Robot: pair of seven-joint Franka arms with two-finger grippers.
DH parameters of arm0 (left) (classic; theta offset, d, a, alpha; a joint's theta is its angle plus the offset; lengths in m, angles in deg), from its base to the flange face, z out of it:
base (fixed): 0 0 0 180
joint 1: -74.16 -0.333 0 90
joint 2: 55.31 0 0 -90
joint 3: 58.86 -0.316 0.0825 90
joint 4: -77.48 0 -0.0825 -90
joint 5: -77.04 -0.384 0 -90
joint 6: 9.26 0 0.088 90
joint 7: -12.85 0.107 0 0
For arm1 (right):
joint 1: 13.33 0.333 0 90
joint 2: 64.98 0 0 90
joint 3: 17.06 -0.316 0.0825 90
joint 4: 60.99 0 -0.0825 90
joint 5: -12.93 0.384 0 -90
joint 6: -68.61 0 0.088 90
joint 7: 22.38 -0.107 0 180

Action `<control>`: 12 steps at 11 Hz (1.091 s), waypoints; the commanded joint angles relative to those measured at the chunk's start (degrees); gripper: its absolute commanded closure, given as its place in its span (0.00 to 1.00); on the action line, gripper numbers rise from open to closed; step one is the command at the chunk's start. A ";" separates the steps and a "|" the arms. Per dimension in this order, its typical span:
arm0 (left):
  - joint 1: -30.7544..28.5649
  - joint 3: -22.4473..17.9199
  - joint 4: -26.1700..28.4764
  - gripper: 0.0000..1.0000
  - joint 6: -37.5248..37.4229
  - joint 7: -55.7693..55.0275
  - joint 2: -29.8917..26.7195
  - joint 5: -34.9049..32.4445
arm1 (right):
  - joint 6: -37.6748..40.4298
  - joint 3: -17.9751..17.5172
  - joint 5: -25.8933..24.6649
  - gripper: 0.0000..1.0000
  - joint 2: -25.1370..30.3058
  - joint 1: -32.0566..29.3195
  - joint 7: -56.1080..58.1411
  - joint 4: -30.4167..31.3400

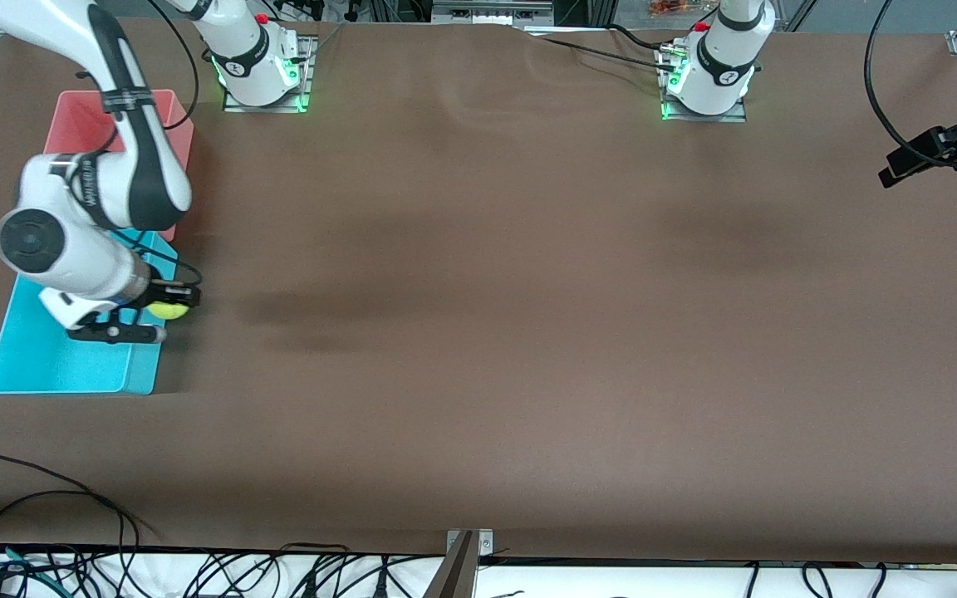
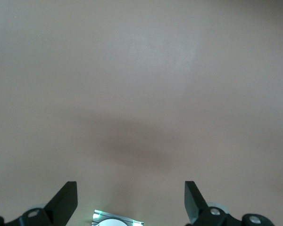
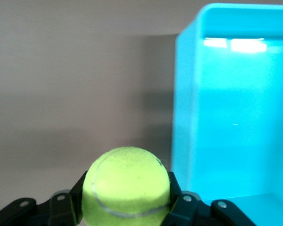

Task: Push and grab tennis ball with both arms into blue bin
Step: 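Carry the tennis ball with the right gripper over the blue bin, then lower the ball into the blue bin and open the right gripper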

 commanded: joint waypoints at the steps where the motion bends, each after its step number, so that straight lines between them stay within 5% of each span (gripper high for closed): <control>1: 0.16 -0.13 -1.26 0.00 -0.88 0.03 0.69 0.42 | 1.15 4.81 4.92 1.00 0.09 -4.56 15.52 -0.61; 4: 0.77 -0.04 -1.26 0.00 -0.70 0.11 0.69 0.15 | 0.10 4.81 5.11 1.00 -0.61 -11.43 23.91 -0.79; 12: 0.77 0.22 -1.35 0.00 -0.79 0.20 0.69 0.24 | -15.36 4.64 5.29 1.00 -14.67 -17.77 30.52 -1.93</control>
